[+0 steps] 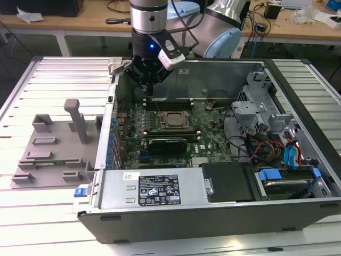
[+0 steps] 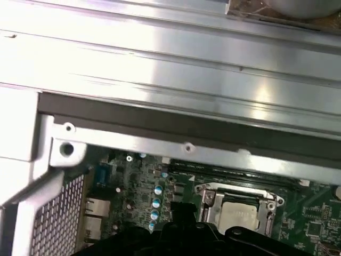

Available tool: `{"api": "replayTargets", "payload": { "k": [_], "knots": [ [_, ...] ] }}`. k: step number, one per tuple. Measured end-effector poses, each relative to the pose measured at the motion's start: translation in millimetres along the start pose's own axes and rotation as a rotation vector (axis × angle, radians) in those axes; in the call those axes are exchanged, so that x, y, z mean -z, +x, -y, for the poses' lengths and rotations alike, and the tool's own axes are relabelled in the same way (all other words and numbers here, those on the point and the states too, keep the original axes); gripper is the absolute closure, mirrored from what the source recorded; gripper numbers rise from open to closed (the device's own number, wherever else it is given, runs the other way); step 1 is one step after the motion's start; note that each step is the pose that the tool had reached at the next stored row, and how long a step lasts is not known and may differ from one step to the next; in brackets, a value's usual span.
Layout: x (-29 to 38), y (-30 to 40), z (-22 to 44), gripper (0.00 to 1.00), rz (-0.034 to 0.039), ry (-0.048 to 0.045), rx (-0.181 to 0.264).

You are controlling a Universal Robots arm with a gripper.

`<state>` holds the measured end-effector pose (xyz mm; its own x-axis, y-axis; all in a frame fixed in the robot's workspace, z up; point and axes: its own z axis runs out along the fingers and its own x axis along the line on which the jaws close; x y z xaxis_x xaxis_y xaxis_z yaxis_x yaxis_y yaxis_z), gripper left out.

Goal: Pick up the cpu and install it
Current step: 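Install the first cpu locking lever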

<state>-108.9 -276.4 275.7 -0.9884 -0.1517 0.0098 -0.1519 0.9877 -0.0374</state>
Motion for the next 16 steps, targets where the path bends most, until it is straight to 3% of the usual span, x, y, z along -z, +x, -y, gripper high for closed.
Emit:
{"api": "replayTargets", "payload": {
  "k": [3, 8, 16],
  "knots": [
    [-2.5, 2.5, -5.8, 0.89, 0.0002, 0.0, 0.0],
    [-13.3, 1.8, -7.5, 0.89, 0.0, 0.0, 0.0],
    [-13.6, -11.7, -5.4, 0.89, 0.0, 0.0001, -0.001]
  ]
}}
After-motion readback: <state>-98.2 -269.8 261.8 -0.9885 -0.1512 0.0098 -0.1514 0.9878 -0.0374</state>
